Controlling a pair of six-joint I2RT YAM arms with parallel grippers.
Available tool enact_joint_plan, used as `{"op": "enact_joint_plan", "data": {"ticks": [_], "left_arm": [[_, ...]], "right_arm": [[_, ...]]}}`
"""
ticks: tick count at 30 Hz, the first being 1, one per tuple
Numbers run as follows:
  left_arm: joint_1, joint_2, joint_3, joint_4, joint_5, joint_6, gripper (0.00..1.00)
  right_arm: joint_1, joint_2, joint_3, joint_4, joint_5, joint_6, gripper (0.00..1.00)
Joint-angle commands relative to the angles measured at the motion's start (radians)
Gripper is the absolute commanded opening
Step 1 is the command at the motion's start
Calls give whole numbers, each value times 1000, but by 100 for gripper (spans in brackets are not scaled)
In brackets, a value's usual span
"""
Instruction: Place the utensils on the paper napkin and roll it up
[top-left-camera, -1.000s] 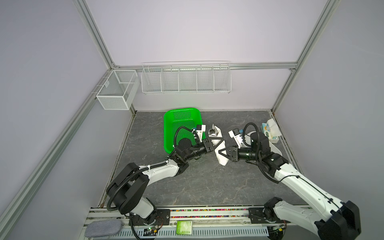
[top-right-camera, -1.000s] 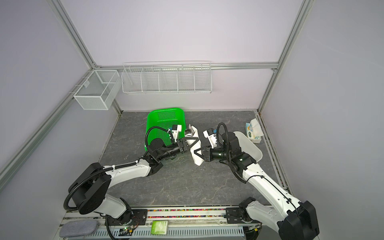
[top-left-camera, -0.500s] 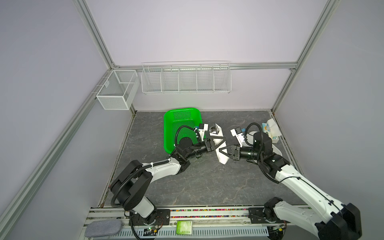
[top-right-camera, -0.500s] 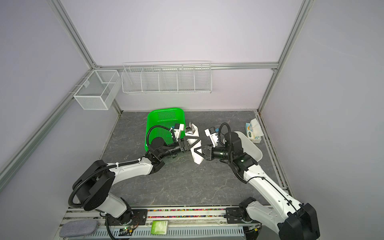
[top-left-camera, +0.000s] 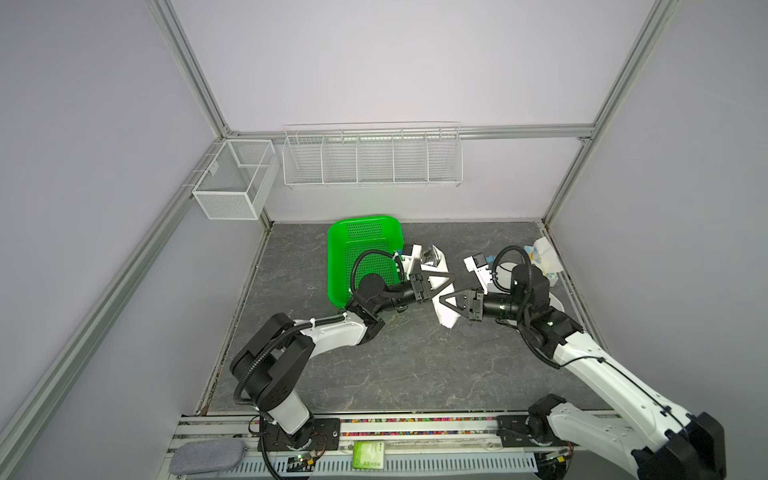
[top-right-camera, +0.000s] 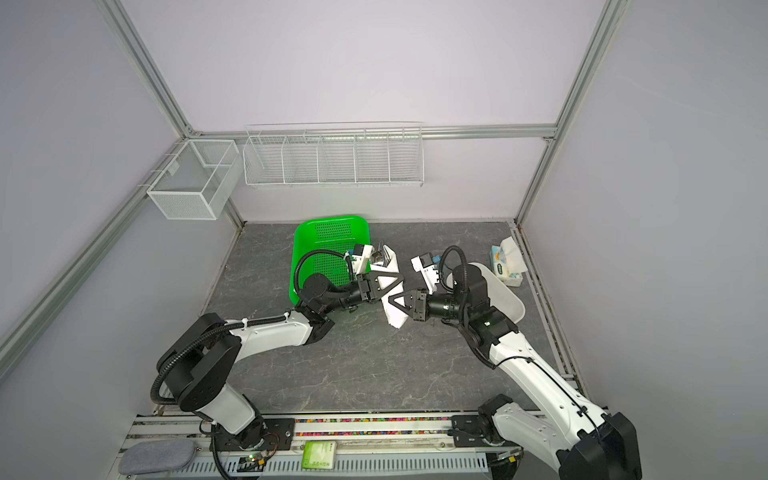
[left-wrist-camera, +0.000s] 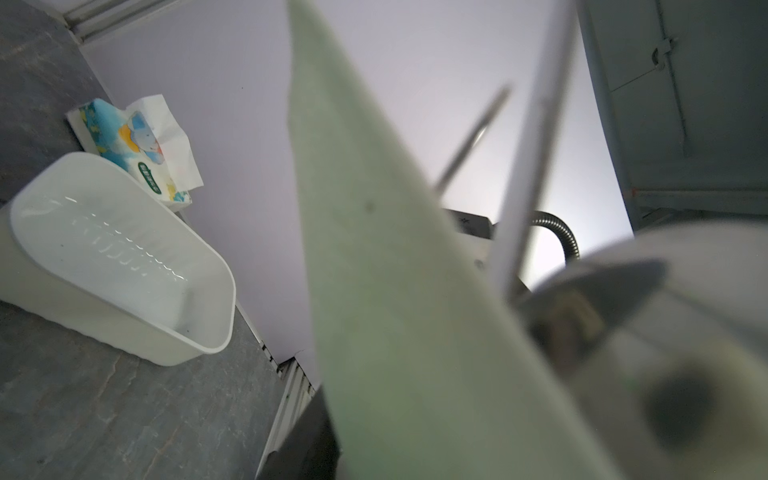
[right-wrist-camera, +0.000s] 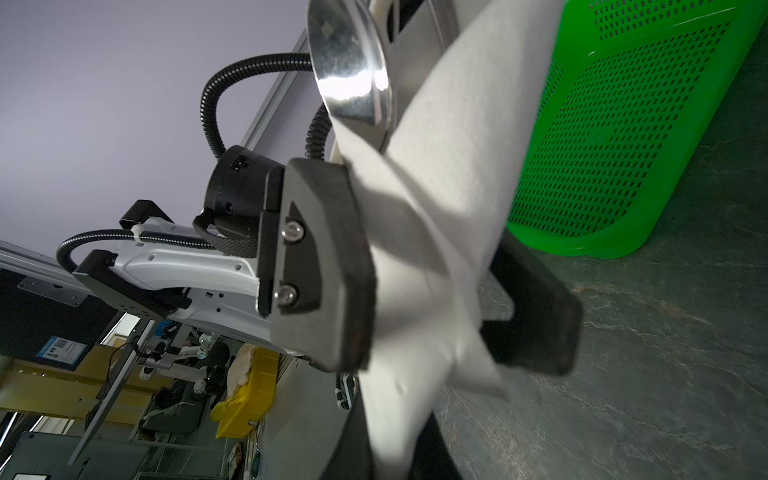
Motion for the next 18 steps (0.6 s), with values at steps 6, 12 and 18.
{"op": "enact_joint_plan", "data": {"ticks": [6, 12, 18], "left_arm": [[7, -29, -6, 27, -10, 5, 26], [8, -53, -20, -17, -32, 33, 23], [10, -82, -30, -47, -46, 60, 8]], "right_arm": [[-15, -31, -18, 36, 5, 9, 8], [-19, -43, -22, 30, 21, 10, 8], [-21, -44, -19, 22, 19, 7, 8]]}}
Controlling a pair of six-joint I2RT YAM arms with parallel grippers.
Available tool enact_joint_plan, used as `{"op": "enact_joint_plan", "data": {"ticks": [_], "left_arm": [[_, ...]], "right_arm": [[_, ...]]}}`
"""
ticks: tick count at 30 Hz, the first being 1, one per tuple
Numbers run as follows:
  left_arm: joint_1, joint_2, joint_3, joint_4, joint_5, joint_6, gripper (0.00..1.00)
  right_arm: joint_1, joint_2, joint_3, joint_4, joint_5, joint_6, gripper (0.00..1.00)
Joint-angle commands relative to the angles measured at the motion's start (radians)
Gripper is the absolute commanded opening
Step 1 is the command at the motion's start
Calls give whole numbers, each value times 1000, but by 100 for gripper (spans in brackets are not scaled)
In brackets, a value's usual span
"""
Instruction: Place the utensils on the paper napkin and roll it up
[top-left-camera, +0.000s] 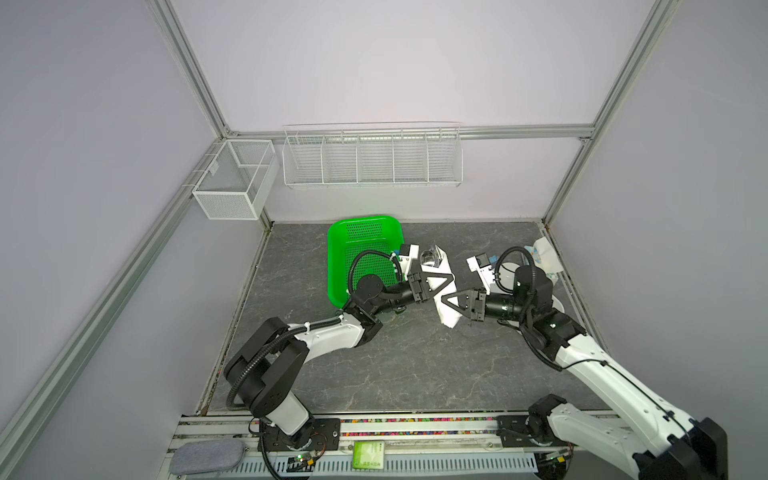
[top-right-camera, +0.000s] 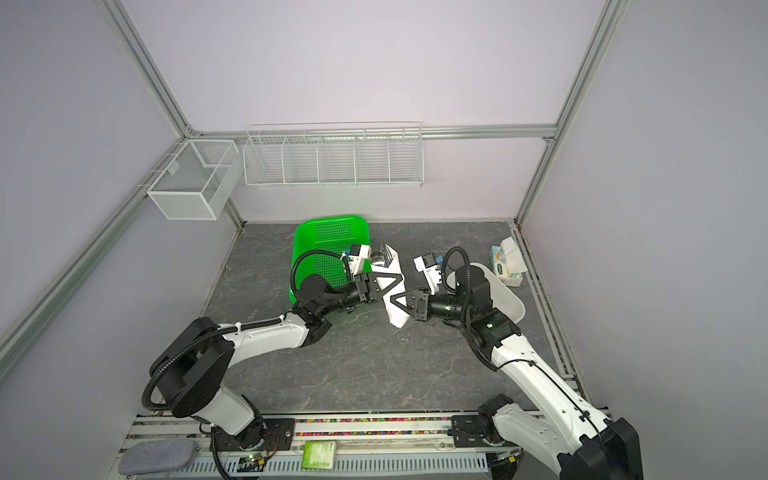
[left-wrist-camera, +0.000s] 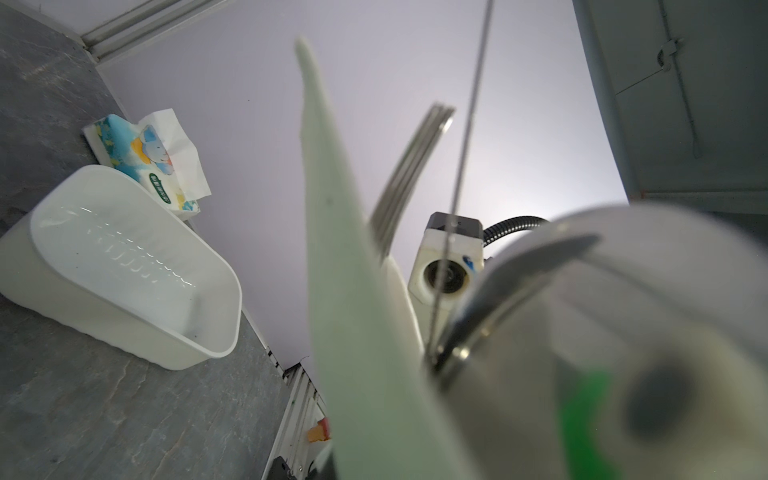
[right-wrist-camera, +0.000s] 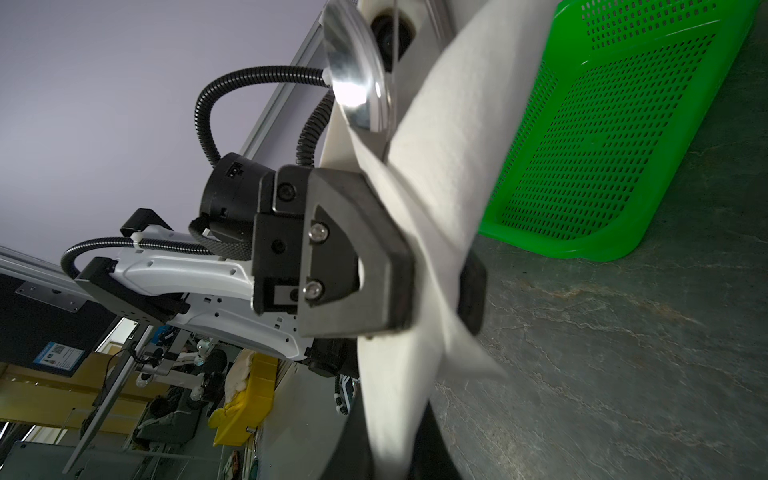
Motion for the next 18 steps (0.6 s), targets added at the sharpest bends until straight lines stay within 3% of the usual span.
{"op": "enact_joint_plan", "data": {"ticks": [1, 10, 15, 18], "left_arm": [[9, -36, -10, 9, -11, 14, 4], [9, -32, -5, 23, -12, 10, 0], [9, -27, 0, 23, -6, 12, 0], [9, -19, 10, 25, 0, 7, 0]], "right_arm": [[-12, -20, -12, 21, 13, -2, 8], [-12, -19, -5, -19, 15, -16, 17], [-13, -23, 4, -53, 1, -39, 35], [-12, -5, 11, -57, -30, -42, 38]]}}
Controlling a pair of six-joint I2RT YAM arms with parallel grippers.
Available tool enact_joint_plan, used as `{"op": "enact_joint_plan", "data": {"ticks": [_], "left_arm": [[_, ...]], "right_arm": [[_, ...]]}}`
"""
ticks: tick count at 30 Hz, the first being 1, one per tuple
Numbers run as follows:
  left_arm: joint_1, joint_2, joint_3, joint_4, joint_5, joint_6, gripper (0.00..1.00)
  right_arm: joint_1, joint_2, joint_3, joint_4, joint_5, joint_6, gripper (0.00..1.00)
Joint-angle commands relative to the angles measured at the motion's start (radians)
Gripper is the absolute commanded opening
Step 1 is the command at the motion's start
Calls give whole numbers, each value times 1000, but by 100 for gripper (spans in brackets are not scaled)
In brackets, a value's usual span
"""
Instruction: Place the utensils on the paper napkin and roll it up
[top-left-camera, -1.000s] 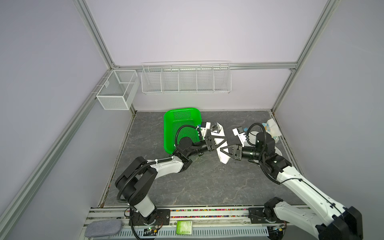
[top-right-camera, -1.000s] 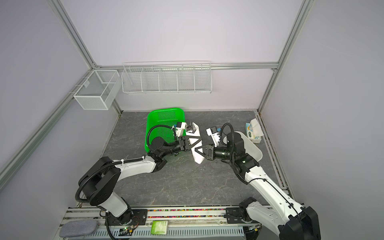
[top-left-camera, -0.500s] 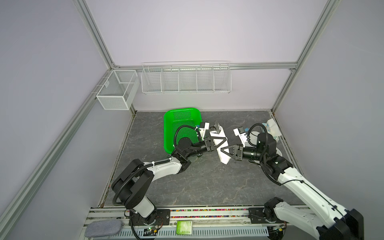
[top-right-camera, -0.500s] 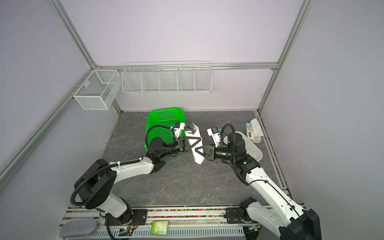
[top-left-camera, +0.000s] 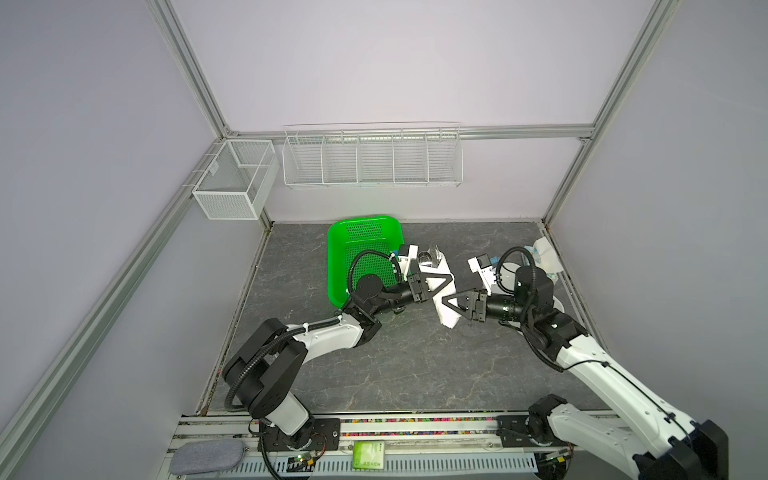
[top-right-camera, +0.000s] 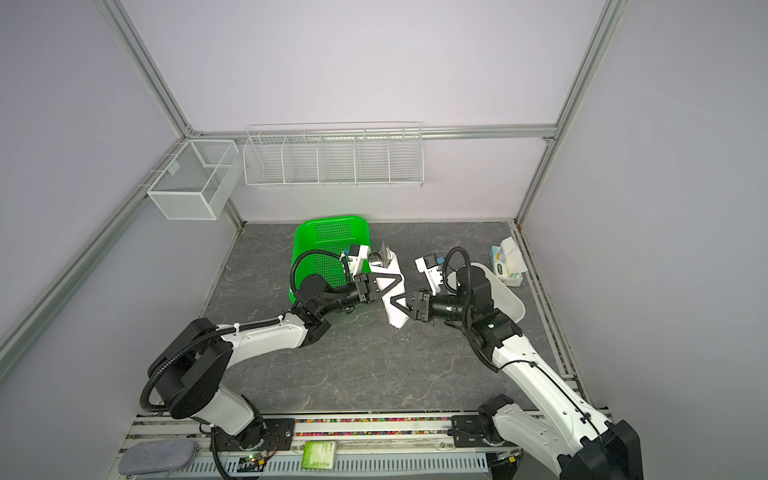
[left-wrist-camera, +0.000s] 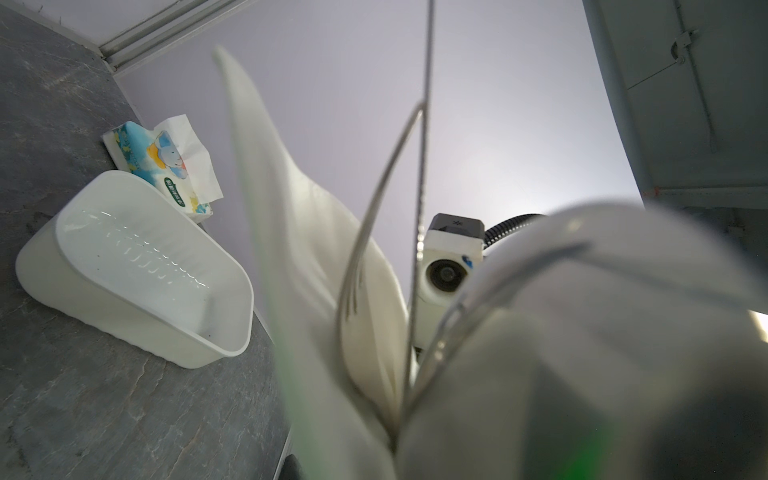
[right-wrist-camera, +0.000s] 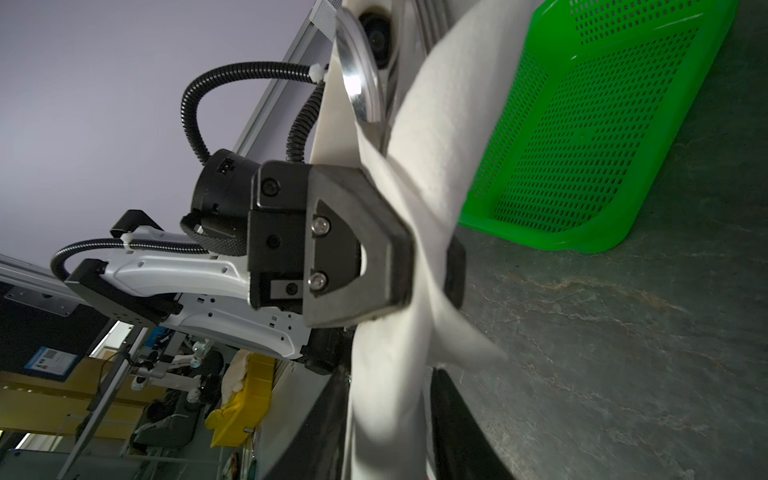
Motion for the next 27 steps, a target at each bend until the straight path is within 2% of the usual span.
{"op": "enact_joint_plan", "data": {"ticks": [1, 8, 15, 18, 21, 26, 27], "left_arm": [[5, -14, 17, 40, 2, -11, 0], [5, -10, 24, 35, 7, -16, 0], [5, -8, 24, 34, 6, -16, 0], [5, -5, 24, 32, 3, -18, 0], [5, -3, 25, 30, 3, -19, 10], [5, 6, 16, 34, 9, -34, 33], [6, 9, 13, 42, 9, -38, 34]], "right_arm": [[-5, 5, 11, -11, -37, -22, 39], [-2, 34, 12, 26, -55, -11, 37], [-1, 39, 12, 43, -57, -12, 15], [-1, 31, 8, 38, -42, -14, 10], [-1, 22, 3, 44, -36, -10, 9], [-1, 10, 0, 77, -35, 10, 8], [-1, 8, 0, 77, -34, 10, 8]]}}
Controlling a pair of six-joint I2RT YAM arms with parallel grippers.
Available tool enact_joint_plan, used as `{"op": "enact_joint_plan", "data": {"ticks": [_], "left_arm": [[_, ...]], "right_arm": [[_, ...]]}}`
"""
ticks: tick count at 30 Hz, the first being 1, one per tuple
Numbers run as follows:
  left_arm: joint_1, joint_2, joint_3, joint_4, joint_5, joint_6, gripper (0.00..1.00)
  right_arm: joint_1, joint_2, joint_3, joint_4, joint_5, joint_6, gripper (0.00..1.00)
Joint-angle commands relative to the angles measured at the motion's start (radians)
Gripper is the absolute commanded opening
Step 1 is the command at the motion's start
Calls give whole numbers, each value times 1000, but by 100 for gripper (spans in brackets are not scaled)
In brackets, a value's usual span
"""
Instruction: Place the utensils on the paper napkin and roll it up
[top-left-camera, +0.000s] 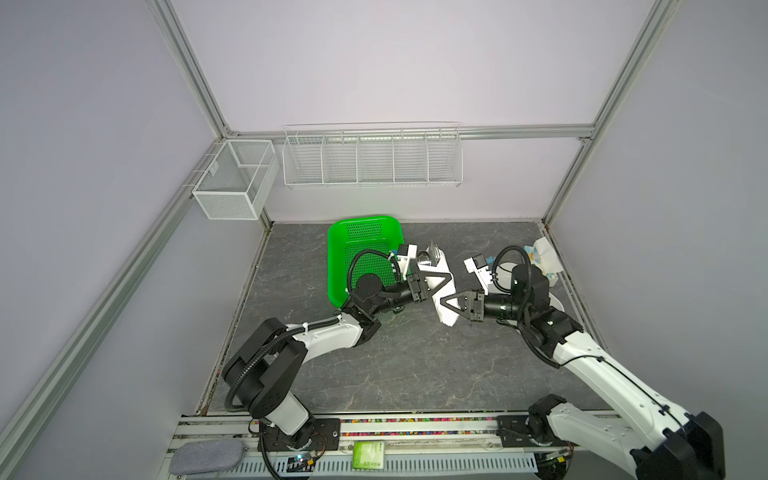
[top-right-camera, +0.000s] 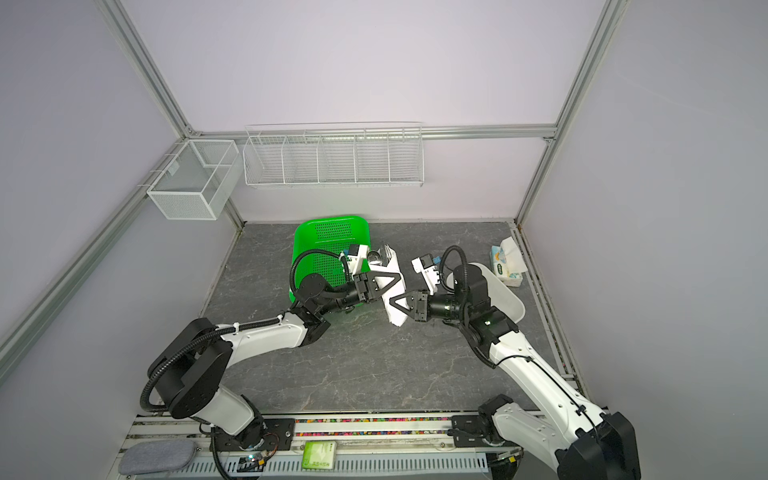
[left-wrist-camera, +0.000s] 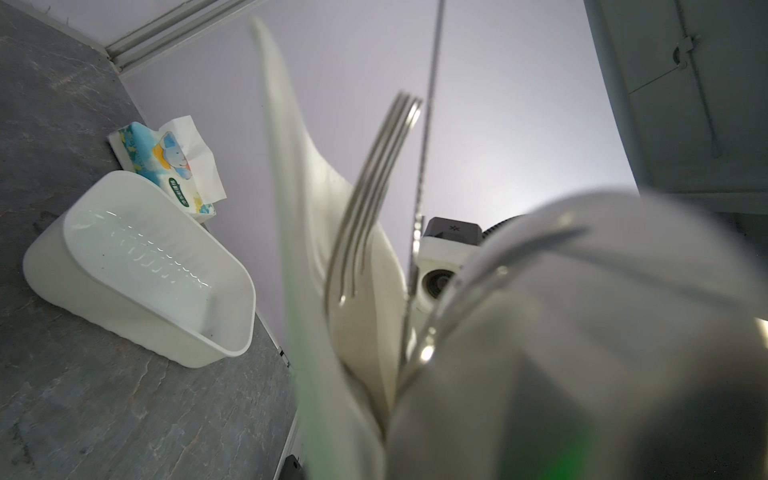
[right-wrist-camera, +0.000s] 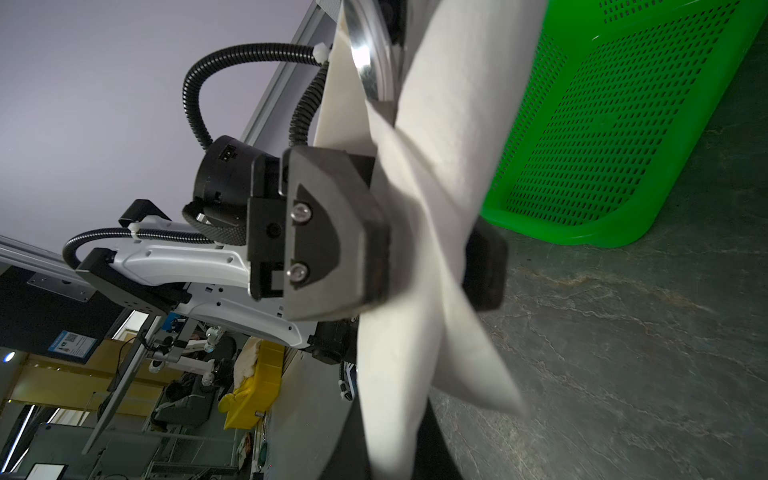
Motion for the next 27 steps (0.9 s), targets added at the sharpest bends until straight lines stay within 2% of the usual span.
{"op": "enact_joint_plan", "data": {"ticks": [1, 2, 3, 27], "left_arm": [[0, 11, 10, 46, 10, -22, 37], [0, 15, 9, 52, 15, -26, 43], [0, 17, 7, 57, 16, -30, 44], [-2, 0, -18, 60, 8, 0, 47]], "right_arm": [[-1, -26, -4, 49, 5, 6, 8], [-1, -28, -4, 50, 6, 6, 8], [-1, -30, -5, 51, 8, 8, 8], [-4, -23, -18, 84, 41, 34, 8]]}}
